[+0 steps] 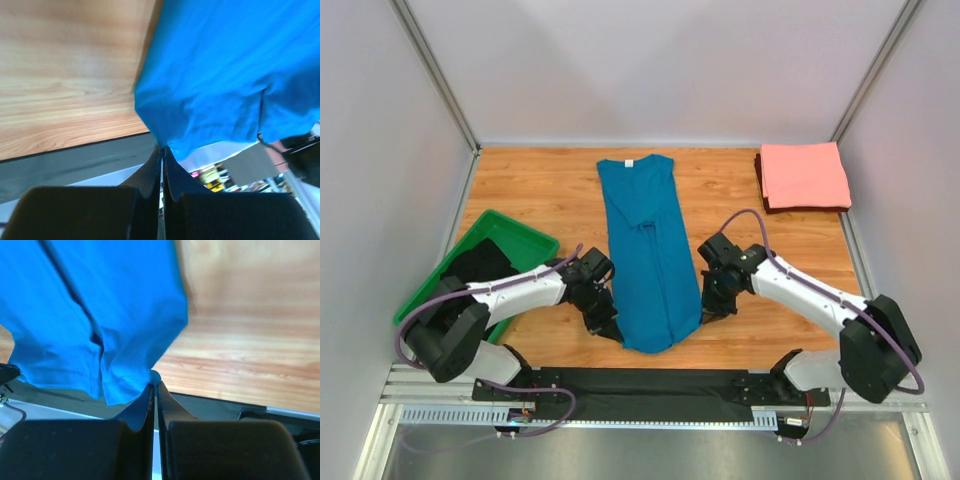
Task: Fold and stack the t-shirts
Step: Fold the tshirt
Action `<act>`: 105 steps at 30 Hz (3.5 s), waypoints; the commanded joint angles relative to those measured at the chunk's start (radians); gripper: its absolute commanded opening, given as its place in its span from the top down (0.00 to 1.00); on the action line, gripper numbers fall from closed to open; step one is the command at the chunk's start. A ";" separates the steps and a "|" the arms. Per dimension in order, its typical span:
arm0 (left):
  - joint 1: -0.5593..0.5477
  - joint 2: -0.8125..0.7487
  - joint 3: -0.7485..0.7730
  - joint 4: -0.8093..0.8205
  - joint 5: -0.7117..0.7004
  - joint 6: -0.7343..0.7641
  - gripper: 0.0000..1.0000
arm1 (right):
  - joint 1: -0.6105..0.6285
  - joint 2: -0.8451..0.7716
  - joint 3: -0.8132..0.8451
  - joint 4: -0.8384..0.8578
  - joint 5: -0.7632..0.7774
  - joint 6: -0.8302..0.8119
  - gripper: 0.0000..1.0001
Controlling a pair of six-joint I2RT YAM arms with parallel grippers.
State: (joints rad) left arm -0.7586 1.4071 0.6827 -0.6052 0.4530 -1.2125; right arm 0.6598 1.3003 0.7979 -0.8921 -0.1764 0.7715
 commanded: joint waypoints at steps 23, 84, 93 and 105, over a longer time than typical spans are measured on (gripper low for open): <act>0.495 0.697 1.100 -0.449 -0.013 0.323 1.00 | -0.307 0.909 1.328 -0.314 0.020 -0.387 1.00; 0.400 0.451 0.706 -0.282 -0.008 0.505 0.58 | -0.424 0.677 0.658 0.054 -0.324 -0.465 0.55; 0.393 0.475 0.577 -0.131 0.041 0.441 0.58 | -0.401 0.677 0.538 0.145 -0.327 -0.448 0.54; 0.392 0.536 0.601 -0.145 -0.016 0.462 0.61 | -0.387 0.688 0.529 0.186 -0.273 -0.448 0.64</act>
State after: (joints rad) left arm -0.3607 1.9381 1.2522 -0.7578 0.4568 -0.7532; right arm 0.2707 2.0083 1.3319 -0.7582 -0.4950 0.3252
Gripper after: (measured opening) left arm 0.391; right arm 0.367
